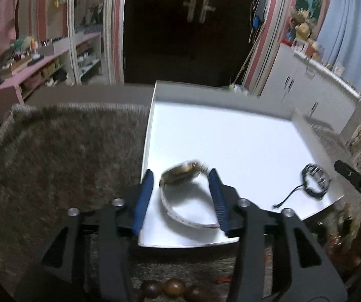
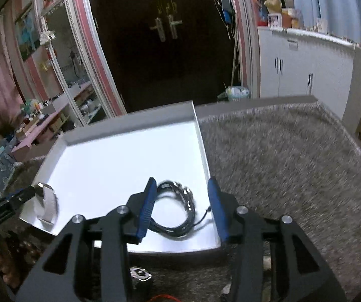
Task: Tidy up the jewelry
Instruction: 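Carry the watch and braided bracelet into the white tray and open both tools, then move the left tool to the black hair clip while the right tool grasps the red-cord pendant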
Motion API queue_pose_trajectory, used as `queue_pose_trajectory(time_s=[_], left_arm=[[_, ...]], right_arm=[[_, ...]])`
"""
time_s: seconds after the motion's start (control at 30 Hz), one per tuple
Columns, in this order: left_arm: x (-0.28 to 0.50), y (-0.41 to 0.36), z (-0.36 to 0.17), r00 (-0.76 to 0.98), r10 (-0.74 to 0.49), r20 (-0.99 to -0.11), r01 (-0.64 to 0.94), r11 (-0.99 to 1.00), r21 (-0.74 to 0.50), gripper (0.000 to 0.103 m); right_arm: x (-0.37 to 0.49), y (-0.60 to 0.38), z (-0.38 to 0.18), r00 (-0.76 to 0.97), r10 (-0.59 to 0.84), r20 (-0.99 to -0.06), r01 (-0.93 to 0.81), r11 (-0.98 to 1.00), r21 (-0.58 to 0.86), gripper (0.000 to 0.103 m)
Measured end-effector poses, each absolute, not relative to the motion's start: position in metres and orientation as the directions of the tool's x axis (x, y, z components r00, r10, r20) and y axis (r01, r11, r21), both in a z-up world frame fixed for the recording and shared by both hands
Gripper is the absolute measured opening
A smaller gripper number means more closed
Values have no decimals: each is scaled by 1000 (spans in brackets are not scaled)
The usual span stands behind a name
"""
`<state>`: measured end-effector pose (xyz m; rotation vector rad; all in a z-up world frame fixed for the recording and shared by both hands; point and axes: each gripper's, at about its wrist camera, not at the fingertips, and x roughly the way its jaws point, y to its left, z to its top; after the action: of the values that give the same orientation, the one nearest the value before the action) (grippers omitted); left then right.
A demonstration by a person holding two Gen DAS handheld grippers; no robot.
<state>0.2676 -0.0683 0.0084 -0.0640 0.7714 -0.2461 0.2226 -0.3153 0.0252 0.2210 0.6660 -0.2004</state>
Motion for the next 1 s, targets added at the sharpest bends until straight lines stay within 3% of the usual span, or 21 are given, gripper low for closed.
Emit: queue_pose_trajectory(time_s=[0.17, 0.3, 0.67, 0.93, 1.0], left_arm=[[242, -49, 53, 743, -242, -625, 192, 970, -148, 52], [205, -26, 65, 769, -181, -613, 173, 982, -74, 56], [120, -10, -4, 704, -176, -688, 190, 980, -56, 56], [114, -15, -27, 673, -186, -716, 210, 976, -57, 56], [114, -14, -31, 666, -188, -722, 211, 976, -60, 56]], right_arm=[[189, -317, 62, 801, -111, -589, 214, 971, 108, 43], [146, -322, 71, 802, -129, -584, 199, 978, 58, 43], [84, -270, 10, 726, -16, -688, 55, 998, 35, 40], [100, -251, -17, 669, -59, -741, 64, 998, -22, 26], [103, -253, -20, 654, -57, -755, 69, 998, -15, 17]])
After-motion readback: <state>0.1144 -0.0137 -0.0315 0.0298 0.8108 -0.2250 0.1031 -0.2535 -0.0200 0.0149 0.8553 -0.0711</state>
